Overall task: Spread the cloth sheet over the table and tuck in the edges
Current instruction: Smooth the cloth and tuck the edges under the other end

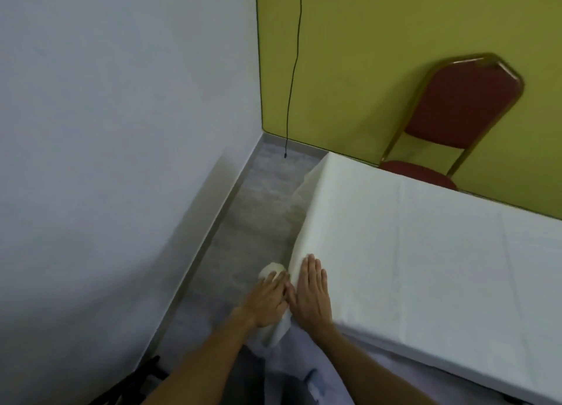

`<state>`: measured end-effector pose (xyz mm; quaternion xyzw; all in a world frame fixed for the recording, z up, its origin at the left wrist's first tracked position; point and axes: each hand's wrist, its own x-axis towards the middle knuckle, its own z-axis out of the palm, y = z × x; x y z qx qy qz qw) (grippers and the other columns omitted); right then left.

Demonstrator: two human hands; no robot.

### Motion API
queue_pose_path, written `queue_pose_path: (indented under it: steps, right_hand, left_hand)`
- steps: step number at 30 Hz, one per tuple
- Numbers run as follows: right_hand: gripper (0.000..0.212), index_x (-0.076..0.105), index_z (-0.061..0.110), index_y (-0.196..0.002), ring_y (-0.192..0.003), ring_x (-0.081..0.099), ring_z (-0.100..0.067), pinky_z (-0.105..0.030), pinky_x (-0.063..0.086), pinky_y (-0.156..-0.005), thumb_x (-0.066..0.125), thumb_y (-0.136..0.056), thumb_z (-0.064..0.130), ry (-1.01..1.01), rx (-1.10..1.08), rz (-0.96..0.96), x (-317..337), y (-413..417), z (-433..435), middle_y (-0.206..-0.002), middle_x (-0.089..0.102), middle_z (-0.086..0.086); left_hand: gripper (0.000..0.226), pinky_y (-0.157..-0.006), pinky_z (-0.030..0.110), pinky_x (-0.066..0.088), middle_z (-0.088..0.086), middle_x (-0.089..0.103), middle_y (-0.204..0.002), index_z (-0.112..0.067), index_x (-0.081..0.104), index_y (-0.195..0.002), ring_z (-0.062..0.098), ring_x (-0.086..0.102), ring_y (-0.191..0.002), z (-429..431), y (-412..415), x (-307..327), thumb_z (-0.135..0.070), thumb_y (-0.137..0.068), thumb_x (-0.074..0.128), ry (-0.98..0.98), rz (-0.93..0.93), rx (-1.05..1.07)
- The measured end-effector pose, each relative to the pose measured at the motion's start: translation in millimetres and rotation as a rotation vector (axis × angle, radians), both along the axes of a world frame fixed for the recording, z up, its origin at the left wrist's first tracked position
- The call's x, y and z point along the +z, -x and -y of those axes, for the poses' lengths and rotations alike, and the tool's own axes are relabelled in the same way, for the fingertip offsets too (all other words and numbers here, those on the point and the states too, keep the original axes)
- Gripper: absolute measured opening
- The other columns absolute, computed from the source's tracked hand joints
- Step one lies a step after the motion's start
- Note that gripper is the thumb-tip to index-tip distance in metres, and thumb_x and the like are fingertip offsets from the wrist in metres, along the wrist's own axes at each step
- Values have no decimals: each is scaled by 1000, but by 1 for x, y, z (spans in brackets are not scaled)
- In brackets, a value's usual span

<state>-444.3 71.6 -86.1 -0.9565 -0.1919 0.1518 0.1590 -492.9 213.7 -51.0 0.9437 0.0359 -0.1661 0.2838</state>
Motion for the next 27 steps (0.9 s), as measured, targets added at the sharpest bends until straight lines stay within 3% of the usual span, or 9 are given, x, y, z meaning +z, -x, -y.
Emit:
queue_pose_path:
  steps: [2,4,6,11,14,17,20,23,27]
  right_hand:
    - [76,13,2,-157,-153,7,-31,-33,-14,-121,14,-103,56,18,-77,3,-1,-1,-3,-164,3,-13]
    - [75,22,-1,-155,-151,18,-34,-36,-7,-122,14,-104,54,28,-170,1,-3,1,-10,-162,14,-17]
    - [75,20,0,-155,-151,16,-33,-37,-8,-122,12,-104,54,28,-289,-11,-5,4,-18,-163,13,-17]
    - [72,23,0,-154,-151,20,-34,-37,-4,-124,18,-105,51,43,-552,-30,-14,14,-38,-162,14,-16]
    - [74,7,4,-158,-154,-3,-28,-37,-8,-123,16,-105,55,49,-731,-2,-14,21,-50,-166,-3,-12]
    - [73,-7,9,-157,-152,-18,-25,-39,-10,-122,8,-104,56,44,-857,16,-11,18,-55,-163,-19,-8]
    - [73,12,3,-158,-154,4,-30,-44,1,-122,9,-104,54,80,-981,13,-13,12,-48,-165,1,-13]
    - [75,25,-2,-154,-151,21,-35,-47,5,-121,9,-104,52,84,-1083,-22,-11,11,-34,-162,20,-19]
    - [73,30,-4,-151,-147,29,-37,-45,1,-121,18,-104,50,135,-1160,5,-7,8,-16,-159,29,-23]
  left_hand:
    - [67,-121,35,0,9,4,-165,-8,7,-156,23,5,-152,-10,-13,-2,-41,-104,34,-20,-142,-196]
    - [83,-120,36,-1,8,1,-165,-11,1,-156,23,2,-152,-23,-35,-1,-51,-98,43,-46,-164,-346]
    - [100,-122,41,-1,5,0,-165,-16,-4,-156,23,0,-152,-37,-52,-10,-67,-87,46,-57,-160,-444]
    - [108,-121,43,-10,12,-7,-164,-8,-3,-155,26,-11,-151,-55,-103,-16,-75,-81,35,-208,55,-737]
    - [104,-122,52,4,13,-3,-164,-7,2,-156,29,-9,-151,-50,-136,-11,-73,-83,36,-264,158,-971]
    - [112,-123,50,1,12,-7,-164,-6,-1,-156,29,-11,-151,-35,-167,-7,-83,-81,29,-337,180,-1240]
    - [121,-123,46,-5,10,-11,-164,-6,-6,-155,27,-11,-151,-23,-187,-6,-92,-73,17,-384,153,-1423]
    - [105,-123,45,-1,11,-8,-164,-5,-5,-156,25,-9,-152,-12,-199,-9,-78,-86,26,-353,125,-1445]
    - [95,-123,44,-2,11,-7,-165,-7,-4,-156,25,-7,-152,14,-225,-10,-69,-86,16,-341,160,-1478]
